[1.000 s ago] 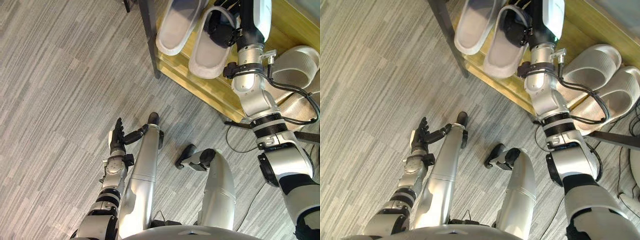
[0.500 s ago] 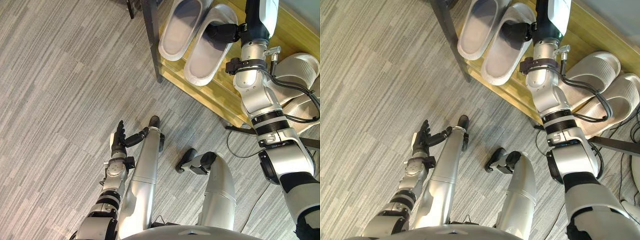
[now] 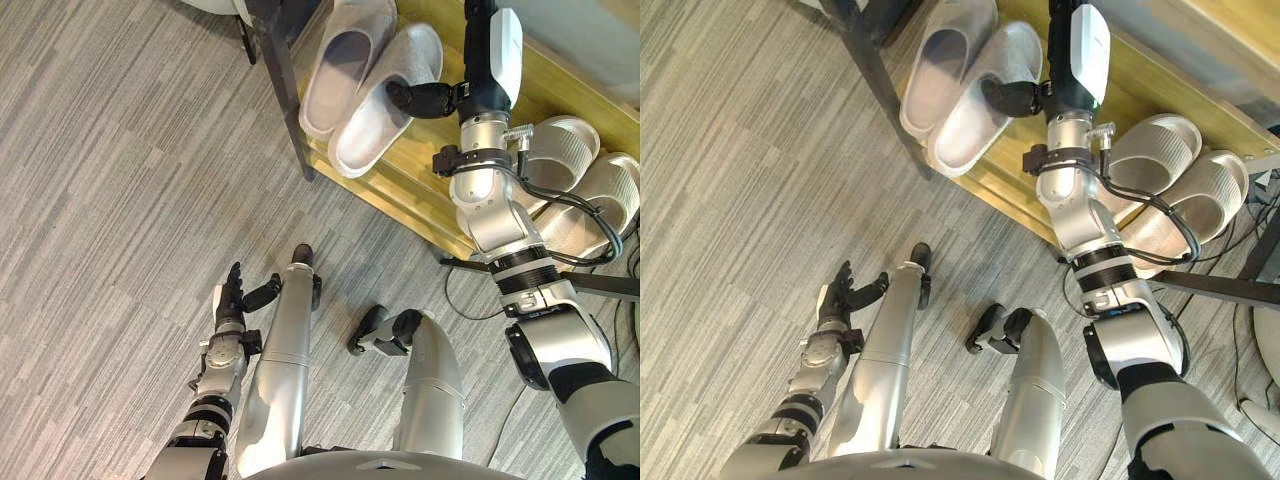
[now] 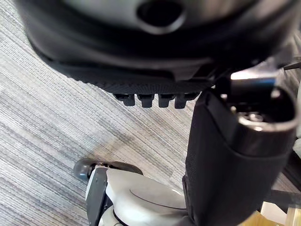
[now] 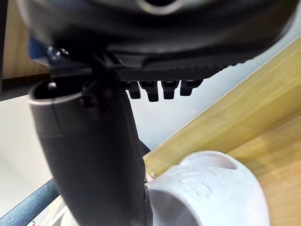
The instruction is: Organize the slippers on the shoe rack
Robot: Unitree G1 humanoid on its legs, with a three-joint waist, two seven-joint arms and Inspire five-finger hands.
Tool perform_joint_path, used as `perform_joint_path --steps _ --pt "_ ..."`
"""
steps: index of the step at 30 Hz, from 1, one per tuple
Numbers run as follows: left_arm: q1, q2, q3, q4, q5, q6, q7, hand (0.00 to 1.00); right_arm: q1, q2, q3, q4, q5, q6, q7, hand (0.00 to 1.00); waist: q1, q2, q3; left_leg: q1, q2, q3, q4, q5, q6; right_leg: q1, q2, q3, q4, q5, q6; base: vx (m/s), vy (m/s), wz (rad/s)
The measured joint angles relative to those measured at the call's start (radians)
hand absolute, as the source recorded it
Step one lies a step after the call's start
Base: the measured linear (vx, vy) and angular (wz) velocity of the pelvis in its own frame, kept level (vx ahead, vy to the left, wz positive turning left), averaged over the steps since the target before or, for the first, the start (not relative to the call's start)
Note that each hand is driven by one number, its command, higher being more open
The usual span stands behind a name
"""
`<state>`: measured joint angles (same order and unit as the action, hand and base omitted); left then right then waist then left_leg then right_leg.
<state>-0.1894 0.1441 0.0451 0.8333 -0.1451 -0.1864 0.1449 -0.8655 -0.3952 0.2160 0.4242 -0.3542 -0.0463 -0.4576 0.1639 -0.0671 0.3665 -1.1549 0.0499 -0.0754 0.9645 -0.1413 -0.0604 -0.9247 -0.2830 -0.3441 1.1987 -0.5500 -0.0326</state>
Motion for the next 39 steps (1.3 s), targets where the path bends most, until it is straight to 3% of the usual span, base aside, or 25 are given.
perform_joint_path --steps 18,21,25,31,39 --pt "0.008 0.013 0.0 0.048 0.0 0.01 0.002 1.0 0.037 0.017 0.013 -0.024 -0.039 0.001 0.03 1.0 -0.007 0.0 -0.019 0.033 0.024 0.013 -0.02 -0.008 0.001 0.029 0.024 0.008 -0.041 0.014 0.007 -0.02 0.044 -0.04" --pt "0.008 0.013 0.0 0.051 0.001 0.022 0.002 1.0 0.134 0.071 -0.001 -0.146 -0.006 0.0 0.029 1.0 -0.01 0.0 -0.019 0.046 0.023 0.014 -0.027 -0.009 0.001 0.046 0.024 0.004 -0.052 0.015 0.007 -0.01 0.052 0.03" --pt "0.011 0.011 0.015 0.055 0.002 0.041 0.001 1.0 0.304 0.224 -0.046 -0.303 0.157 -0.041 0.025 1.0 -0.014 0.0 -0.019 0.076 0.023 0.014 -0.038 -0.013 -0.001 0.075 0.026 0.002 -0.066 0.015 0.009 -0.03 0.056 0.0" --pt "0.018 0.002 0.061 0.055 0.002 0.058 -0.001 1.0 0.499 0.408 -0.069 -0.34 0.292 -0.074 0.018 1.0 -0.026 -0.001 -0.019 0.094 0.031 0.02 -0.038 -0.023 0.002 0.091 0.036 0.012 -0.077 0.02 0.018 -0.04 0.069 -0.06" --pt "0.019 0.0 0.07 0.055 0.001 0.061 0.0 1.0 0.567 0.447 -0.084 -0.339 0.36 -0.077 0.042 1.0 -0.028 -0.001 -0.017 0.101 0.032 0.03 -0.037 -0.025 0.005 0.092 0.034 0.022 -0.077 0.023 0.022 -0.04 0.065 -0.02"
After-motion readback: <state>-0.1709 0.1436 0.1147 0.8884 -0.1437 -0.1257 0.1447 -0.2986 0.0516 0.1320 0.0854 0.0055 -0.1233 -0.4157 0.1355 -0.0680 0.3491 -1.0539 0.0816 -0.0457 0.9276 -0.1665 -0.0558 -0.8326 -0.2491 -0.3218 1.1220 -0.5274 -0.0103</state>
